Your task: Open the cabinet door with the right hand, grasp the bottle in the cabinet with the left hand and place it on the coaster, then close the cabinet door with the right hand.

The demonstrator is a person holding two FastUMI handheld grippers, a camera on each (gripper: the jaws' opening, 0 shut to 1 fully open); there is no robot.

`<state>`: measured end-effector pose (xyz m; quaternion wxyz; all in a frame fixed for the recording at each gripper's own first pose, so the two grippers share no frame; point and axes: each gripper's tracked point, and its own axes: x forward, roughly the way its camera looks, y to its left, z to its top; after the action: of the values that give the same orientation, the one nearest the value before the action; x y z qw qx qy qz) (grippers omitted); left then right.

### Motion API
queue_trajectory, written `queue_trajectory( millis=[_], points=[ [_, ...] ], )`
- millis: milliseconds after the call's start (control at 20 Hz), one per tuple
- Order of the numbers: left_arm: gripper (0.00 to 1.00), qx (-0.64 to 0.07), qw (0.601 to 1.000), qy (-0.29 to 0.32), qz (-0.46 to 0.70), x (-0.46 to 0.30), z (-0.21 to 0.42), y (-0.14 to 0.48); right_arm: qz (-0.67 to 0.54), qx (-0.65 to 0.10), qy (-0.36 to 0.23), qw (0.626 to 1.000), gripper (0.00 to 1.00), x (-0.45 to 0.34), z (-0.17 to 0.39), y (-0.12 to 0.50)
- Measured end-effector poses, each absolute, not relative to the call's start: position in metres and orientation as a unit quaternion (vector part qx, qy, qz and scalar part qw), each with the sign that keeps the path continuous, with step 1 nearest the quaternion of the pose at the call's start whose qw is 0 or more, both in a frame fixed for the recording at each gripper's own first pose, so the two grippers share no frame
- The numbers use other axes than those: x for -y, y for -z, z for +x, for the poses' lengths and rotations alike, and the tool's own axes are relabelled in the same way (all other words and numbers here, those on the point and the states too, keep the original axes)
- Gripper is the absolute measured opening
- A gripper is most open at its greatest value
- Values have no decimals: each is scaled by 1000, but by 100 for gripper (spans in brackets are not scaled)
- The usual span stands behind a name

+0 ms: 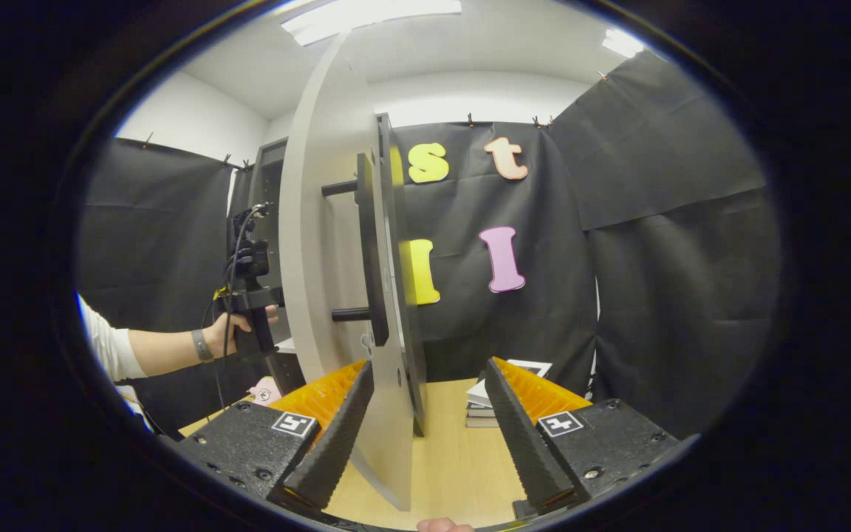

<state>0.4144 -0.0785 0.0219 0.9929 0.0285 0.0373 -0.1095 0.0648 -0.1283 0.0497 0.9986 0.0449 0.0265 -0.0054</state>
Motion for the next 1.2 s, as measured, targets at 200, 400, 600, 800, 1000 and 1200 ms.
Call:
queue_trajectory(
  millis=[200,400,600,800,1000,1200],
  points=[
    [95,-42,993,105,40,81,443,-17,46,-26,11,999,94,130,66,-50],
    [95,-50,994,90,28,76,460,-10,48,-24,17,998,94,131,68,-51],
    [95,-53,995,81,22,72,470,-8,49,-23,19,998,94,131,69,-51],
    [70,-45,996,79,24,72,475,-10,48,-27,20,998,94,132,68,-51],
    [48,-52,995,88,20,72,467,-13,50,-26,19,998,94,131,70,-50],
    [47,-30,994,105,16,67,434,-33,52,-25,17,998,95,130,69,-51]
  ],
)
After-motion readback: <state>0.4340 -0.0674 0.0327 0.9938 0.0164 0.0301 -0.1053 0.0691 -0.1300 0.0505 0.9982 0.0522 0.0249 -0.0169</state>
